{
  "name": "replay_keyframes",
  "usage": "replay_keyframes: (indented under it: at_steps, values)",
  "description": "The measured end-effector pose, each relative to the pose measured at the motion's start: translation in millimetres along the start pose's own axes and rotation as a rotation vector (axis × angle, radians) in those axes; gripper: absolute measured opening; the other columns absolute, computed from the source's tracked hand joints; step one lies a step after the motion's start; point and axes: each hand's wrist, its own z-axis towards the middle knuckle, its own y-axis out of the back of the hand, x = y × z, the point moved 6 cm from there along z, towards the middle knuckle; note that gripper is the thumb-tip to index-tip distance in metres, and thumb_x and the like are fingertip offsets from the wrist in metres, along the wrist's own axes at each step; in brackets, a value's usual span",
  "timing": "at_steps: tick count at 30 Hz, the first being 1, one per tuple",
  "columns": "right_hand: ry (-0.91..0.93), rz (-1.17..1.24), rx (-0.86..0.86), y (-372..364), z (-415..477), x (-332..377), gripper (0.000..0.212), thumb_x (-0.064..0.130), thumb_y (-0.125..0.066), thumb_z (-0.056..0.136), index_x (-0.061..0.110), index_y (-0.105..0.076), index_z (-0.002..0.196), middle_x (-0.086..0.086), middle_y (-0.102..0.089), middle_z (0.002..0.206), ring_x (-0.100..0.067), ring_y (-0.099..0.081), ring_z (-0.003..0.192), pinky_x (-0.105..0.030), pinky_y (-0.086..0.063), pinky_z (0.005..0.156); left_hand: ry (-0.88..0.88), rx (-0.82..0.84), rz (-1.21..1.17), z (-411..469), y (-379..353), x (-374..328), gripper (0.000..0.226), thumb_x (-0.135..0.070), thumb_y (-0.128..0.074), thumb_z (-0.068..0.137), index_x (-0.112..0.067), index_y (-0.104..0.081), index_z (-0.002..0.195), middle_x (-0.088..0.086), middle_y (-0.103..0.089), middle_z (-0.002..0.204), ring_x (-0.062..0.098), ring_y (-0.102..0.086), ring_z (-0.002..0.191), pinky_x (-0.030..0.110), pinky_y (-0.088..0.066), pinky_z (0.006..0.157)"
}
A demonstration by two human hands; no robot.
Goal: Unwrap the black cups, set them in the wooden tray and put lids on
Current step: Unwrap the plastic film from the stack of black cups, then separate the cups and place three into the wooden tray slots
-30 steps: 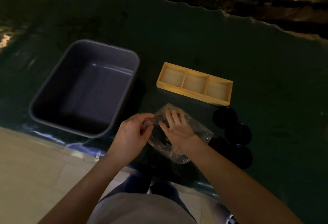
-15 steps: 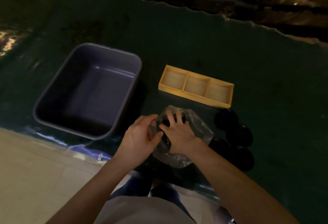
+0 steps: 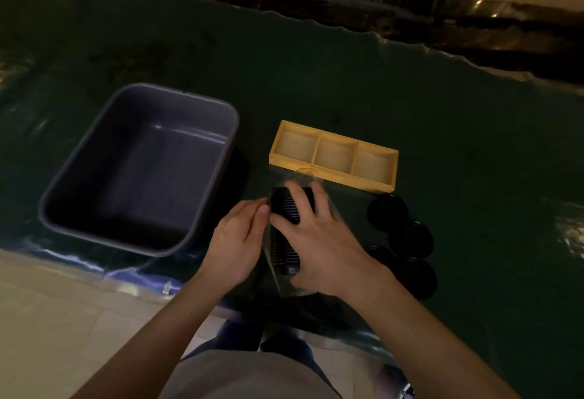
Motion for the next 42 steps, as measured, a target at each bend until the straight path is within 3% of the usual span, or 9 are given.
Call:
replay_keyframes:
  at_steps: [8, 13, 21, 24, 28, 31, 34, 38, 42]
  values:
    - [-0.027, 0.296, -0.313, 28, -30, -9, 0.099, 0.056, -0.082, 0.064, 0.042, -0.033, 0.149, -0.005, -0.003, 0.166, -0.038, -0.004, 0.154, -0.057, -0.049, 0.108, -0.104, -0.22, 0.057, 19, 33, -17, 0.021, -0.016, -0.058, 0.102, -0.012, -0.077, 0.108, 0.001, -0.072, 0.093, 0.005, -0.065, 0.083, 0.004, -0.042, 0.072]
    - [-0.142, 0.524, -0.503, 31, -54, -36, 0.102, 0.054, -0.087, 0.06, 0.05, -0.035, 0.147, 0.008, 0.003, 0.166, -0.018, -0.004, 0.155, -0.033, -0.022, 0.117, -0.146, -0.211, -0.043, 31, 33, -37, 0.015, -0.024, -0.063, 0.098, -0.02, -0.076, 0.103, -0.01, -0.072, 0.092, 0.004, -0.068, 0.084, 0.014, -0.053, 0.072]
    - [-0.278, 1.017, -0.672, 26, -100, -69, 0.107, 0.065, -0.091, 0.055, 0.048, -0.042, 0.148, 0.014, -0.017, 0.165, -0.009, -0.028, 0.152, -0.049, -0.041, 0.118, -0.166, 0.136, 0.002, 30, -44, -54, 0.005, -0.017, -0.068, 0.095, -0.019, -0.072, 0.096, -0.008, -0.071, 0.088, 0.003, -0.067, 0.08, 0.016, -0.052, 0.069]
    - [-0.279, 1.184, -0.702, 24, -109, -74, 0.109, 0.065, -0.092, 0.054, 0.044, -0.044, 0.149, 0.011, -0.027, 0.164, -0.016, -0.037, 0.15, -0.057, -0.044, 0.114, -0.064, 0.315, -0.048, 26, -71, -54, 0.014, -0.019, -0.067, 0.096, -0.024, -0.071, 0.108, -0.011, -0.074, 0.1, -0.001, -0.068, 0.089, 0.027, -0.057, 0.082]
    - [-0.221, 1.429, -0.661, 20, -108, -76, 0.109, 0.047, -0.098, 0.056, 0.038, -0.044, 0.151, -0.005, -0.039, 0.16, -0.034, -0.046, 0.144, -0.064, -0.047, 0.108, 0.053, 0.333, -0.452, 27, -68, -59, 0.028, -0.051, -0.05, 0.1, -0.04, -0.067, 0.121, -0.018, -0.073, 0.116, -0.003, -0.065, 0.111, 0.034, -0.051, 0.099]
    - [-0.151, 1.63, -0.573, 16, -98, -69, 0.107, 0.035, -0.098, 0.062, 0.032, -0.043, 0.153, -0.004, -0.053, 0.152, -0.038, -0.056, 0.136, -0.05, -0.056, 0.099, 0.15, 0.44, -0.792, 30, -60, -62, 0.064, -0.07, -0.05, 0.09, -0.034, -0.054, 0.143, -0.011, -0.06, 0.143, 0.01, -0.054, 0.134, 0.043, -0.043, 0.11]
    - [-0.109, 1.778, -0.47, 11, -83, -62, 0.103, 0.03, -0.097, 0.065, 0.031, -0.044, 0.154, -0.003, -0.057, 0.15, -0.035, -0.057, 0.136, -0.042, -0.056, 0.098, 0.142, 0.52, -0.898, 31, -50, -66, 0.069, -0.068, -0.06, 0.086, -0.029, -0.054, 0.143, 0.0, -0.06, 0.144, 0.02, -0.056, 0.133, 0.043, -0.051, 0.104]
    - [-0.173, 1.851, -0.475, 3, -67, -63, 0.094, 0.037, -0.096, 0.065, 0.036, -0.051, 0.149, 0.0, -0.061, 0.146, -0.029, -0.058, 0.136, -0.042, -0.055, 0.102, 0.186, 0.301, -0.889, 34, -33, -49, 0.073, -0.057, -0.09, 0.06, -0.027, -0.066, 0.122, -0.003, -0.072, 0.119, 0.026, -0.066, 0.119, 0.038, -0.058, 0.09]
    - [-0.337, 1.587, -0.67, 8, -62, -69, 0.074, 0.048, -0.091, 0.068, 0.043, -0.061, 0.135, 0.016, -0.067, 0.13, -0.011, -0.064, 0.125, -0.028, -0.06, 0.088, 0.103, 0.038, -0.811, 36, -5, -32, 0.063, -0.063, -0.092, 0.05, -0.036, -0.066, 0.1, -0.011, -0.073, 0.104, 0.02, -0.07, 0.11, 0.039, -0.058, 0.089]
